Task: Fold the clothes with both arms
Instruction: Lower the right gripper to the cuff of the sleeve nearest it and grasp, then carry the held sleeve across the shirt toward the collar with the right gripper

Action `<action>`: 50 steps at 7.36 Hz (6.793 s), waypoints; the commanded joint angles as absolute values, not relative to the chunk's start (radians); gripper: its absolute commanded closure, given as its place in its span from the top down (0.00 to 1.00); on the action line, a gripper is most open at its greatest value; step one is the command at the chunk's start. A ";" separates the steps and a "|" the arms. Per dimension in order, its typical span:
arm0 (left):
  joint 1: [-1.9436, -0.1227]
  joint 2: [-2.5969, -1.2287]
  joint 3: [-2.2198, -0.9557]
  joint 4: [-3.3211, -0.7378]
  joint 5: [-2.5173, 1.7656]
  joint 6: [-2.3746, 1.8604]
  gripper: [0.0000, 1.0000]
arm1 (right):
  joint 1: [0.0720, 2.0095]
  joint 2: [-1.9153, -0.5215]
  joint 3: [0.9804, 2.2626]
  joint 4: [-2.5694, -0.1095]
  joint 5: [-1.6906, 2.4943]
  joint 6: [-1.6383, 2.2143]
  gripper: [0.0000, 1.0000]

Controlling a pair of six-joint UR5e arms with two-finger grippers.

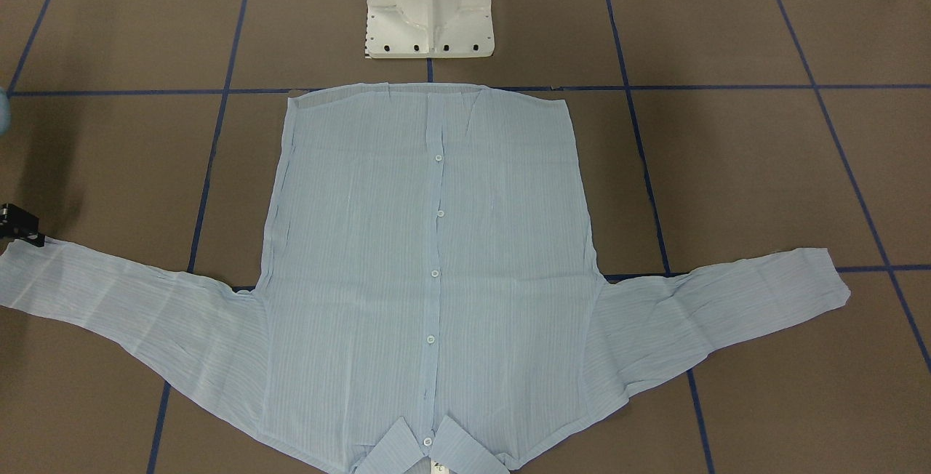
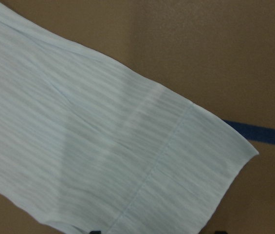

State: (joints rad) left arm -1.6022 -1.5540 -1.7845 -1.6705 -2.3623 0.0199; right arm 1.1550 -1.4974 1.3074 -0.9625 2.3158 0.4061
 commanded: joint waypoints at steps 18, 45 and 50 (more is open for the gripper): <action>-1.603 -1.557 -1.772 -1.671 -2.362 0.011 1.00 | 1.180 -1.482 1.313 -1.018 2.301 0.408 0.11; -1.601 -1.558 -1.614 -1.805 -2.326 -0.026 1.00 | 0.588 -0.399 0.902 -1.045 1.764 0.874 1.00; -1.591 -1.568 -1.609 -1.892 -2.310 -0.227 1.00 | 0.644 -0.417 1.062 -1.274 1.901 0.956 1.00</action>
